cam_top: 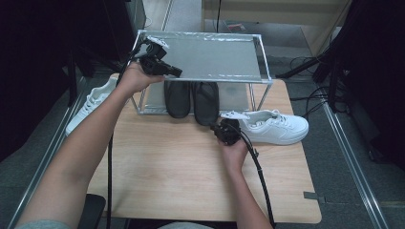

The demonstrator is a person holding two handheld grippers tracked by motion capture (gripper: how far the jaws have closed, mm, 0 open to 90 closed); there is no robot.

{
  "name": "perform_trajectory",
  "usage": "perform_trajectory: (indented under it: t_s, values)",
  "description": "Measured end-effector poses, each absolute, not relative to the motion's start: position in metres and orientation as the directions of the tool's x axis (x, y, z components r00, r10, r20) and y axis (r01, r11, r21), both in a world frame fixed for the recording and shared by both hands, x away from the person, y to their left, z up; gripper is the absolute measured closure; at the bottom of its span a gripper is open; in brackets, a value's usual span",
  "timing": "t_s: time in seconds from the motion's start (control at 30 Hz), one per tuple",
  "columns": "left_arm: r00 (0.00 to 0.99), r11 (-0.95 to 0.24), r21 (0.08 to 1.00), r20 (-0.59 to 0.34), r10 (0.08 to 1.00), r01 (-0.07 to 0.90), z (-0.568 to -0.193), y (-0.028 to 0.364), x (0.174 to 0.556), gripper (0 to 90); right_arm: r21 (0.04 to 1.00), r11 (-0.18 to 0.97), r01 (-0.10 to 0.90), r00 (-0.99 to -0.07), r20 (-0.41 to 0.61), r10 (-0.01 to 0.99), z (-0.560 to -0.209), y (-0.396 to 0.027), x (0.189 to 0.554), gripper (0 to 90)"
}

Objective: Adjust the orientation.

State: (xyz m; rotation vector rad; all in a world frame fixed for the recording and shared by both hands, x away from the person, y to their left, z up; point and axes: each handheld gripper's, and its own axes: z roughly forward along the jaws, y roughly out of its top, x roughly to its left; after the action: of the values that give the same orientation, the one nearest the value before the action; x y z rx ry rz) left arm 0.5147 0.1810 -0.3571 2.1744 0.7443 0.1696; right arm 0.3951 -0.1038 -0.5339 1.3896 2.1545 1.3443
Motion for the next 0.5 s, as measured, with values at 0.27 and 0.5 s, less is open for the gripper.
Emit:
perform_trajectory:
  t_s: [0.27,0.5]
  values:
    - [0.818,-0.493,0.743,-0.126,0.562,0.453,-0.358,0.181,0.515,90.0,0.787,0.168,0.593,-0.533,0.228,0.815,-0.530,-0.082,0.412,90.0]
    - [0.819,-0.487,0.745,-0.138,0.557,0.456,-0.358,0.183,0.516,90.0,0.778,0.188,0.599,-0.543,0.222,0.810,-0.529,-0.071,0.420,90.0]
